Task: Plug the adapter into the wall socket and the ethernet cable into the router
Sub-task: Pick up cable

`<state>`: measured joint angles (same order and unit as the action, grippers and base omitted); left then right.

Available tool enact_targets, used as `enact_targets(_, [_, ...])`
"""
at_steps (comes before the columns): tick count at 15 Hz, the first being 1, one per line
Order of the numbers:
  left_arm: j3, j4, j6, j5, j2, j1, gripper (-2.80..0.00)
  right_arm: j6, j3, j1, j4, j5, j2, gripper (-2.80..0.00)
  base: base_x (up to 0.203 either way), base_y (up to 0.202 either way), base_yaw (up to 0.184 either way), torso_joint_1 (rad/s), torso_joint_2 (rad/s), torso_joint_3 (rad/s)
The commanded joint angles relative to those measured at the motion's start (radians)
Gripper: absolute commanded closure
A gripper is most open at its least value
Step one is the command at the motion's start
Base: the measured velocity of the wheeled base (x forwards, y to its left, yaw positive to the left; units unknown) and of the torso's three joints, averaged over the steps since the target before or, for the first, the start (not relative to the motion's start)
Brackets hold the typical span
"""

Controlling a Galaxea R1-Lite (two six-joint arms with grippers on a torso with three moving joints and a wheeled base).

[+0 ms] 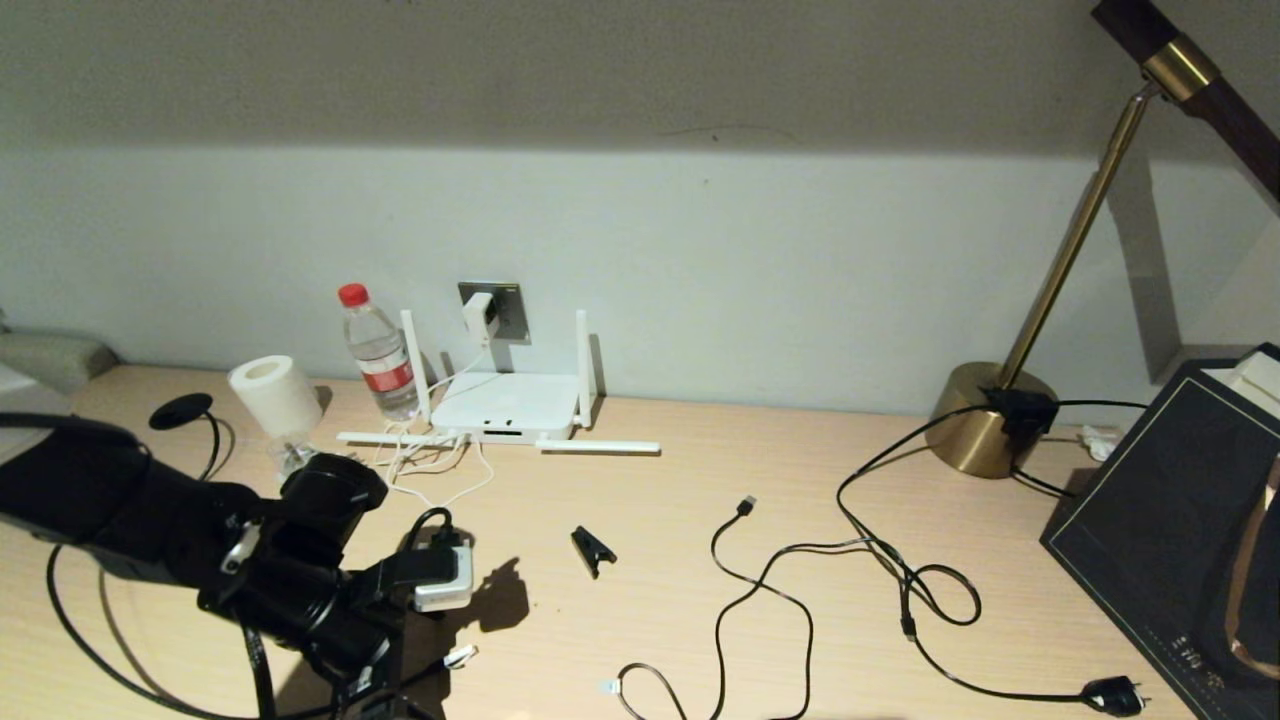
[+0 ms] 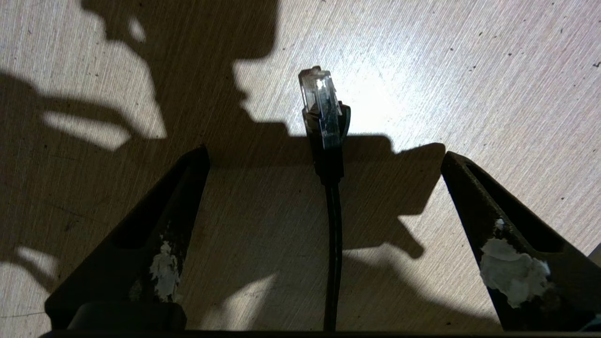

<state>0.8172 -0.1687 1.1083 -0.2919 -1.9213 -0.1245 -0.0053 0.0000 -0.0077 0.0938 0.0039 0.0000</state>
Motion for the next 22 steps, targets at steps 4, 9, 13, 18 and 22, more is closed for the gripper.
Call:
enact_targets(4, [-0.001, 0.001, 0.005, -0.001, -0.002, -0.001, -2.80, -0.001, 0.035, 0.000, 0.001, 0.001, 0.001, 0.00, 0.000, 0.000, 0.000, 0.000, 0.00, 0.000])
enact_targets(9, [-0.014, 0.001, 0.005, -0.001, 0.009, -0.001, -2.80, -0.001, 0.035, 0.000, 0.001, 0.001, 0.001, 0.00, 0.000, 0.000, 0.000, 0.000, 0.00, 0.000])
enact_targets(13, [-0.023, 0.002, 0.005, -0.001, 0.015, -0.001, 0.00, -0.001, 0.035, 0.000, 0.001, 0.001, 0.000, 0.00, 0.000, 0.000, 0.000, 0.000, 0.00, 0.000])
enact_targets(18, [-0.026, 0.002, 0.005, -0.001, 0.019, -0.003, 0.00, -0.001, 0.035, 0.000, 0.001, 0.001, 0.000, 0.00, 0.000, 0.000, 0.000, 0.000, 0.00, 0.000])
enact_targets(22, [-0.039, 0.002, 0.004, -0.004, 0.022, -0.003, 0.00, -0.001, 0.035, 0.000, 0.001, 0.001, 0.000, 0.00, 0.000, 0.000, 0.000, 0.000, 0.00, 0.000])
